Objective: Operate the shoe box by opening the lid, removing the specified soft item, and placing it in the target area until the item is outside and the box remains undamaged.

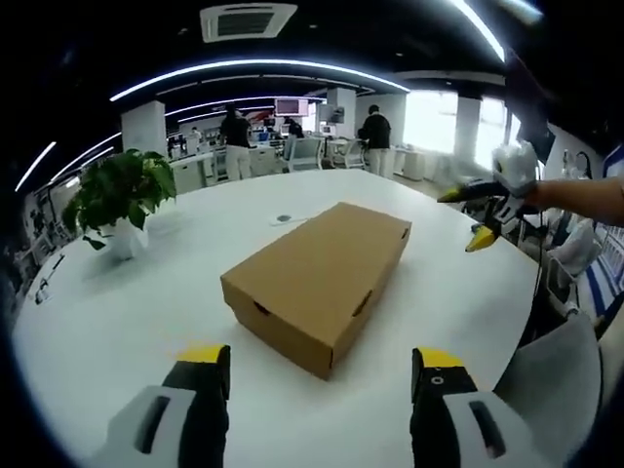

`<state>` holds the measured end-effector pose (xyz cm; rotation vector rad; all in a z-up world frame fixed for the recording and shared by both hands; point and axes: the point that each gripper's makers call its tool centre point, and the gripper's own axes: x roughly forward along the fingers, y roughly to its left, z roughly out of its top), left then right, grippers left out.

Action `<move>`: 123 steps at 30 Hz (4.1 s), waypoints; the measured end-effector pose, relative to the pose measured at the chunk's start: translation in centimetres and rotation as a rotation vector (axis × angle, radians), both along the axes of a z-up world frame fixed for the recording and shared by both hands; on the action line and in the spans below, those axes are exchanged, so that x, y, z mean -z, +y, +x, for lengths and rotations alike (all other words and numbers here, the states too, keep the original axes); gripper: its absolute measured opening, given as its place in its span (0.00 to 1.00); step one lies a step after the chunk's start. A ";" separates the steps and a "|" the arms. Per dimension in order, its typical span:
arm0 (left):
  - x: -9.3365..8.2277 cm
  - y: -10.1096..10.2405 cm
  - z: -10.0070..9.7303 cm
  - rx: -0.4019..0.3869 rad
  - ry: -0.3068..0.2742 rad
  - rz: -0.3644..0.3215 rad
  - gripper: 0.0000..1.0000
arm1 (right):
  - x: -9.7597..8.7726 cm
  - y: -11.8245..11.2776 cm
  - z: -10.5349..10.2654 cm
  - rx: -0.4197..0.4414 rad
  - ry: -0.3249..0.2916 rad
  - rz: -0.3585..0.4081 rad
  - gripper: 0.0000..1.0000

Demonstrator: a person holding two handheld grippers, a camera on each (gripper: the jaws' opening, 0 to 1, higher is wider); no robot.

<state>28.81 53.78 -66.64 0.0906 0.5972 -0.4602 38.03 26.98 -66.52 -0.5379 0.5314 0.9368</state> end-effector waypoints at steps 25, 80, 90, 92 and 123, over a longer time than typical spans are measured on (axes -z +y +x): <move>2.3 -1.8 2.2 -0.074 -0.006 0.012 0.65 | 3.2 1.9 4.1 -0.022 0.088 -0.032 0.64; 4.5 -1.0 5.0 -0.136 0.015 0.056 0.53 | 5.7 4.6 5.4 0.052 0.177 -0.007 0.41; 4.5 0.6 4.6 -0.090 0.019 0.052 0.52 | 5.6 5.6 4.0 0.075 0.202 0.014 0.40; 4.5 1.0 4.5 -0.078 0.018 0.050 0.52 | 5.6 5.9 3.6 0.081 0.204 0.020 0.39; 4.7 7.2 2.8 0.030 0.082 0.065 0.49 | 5.5 10.5 -2.3 0.122 0.184 0.053 0.32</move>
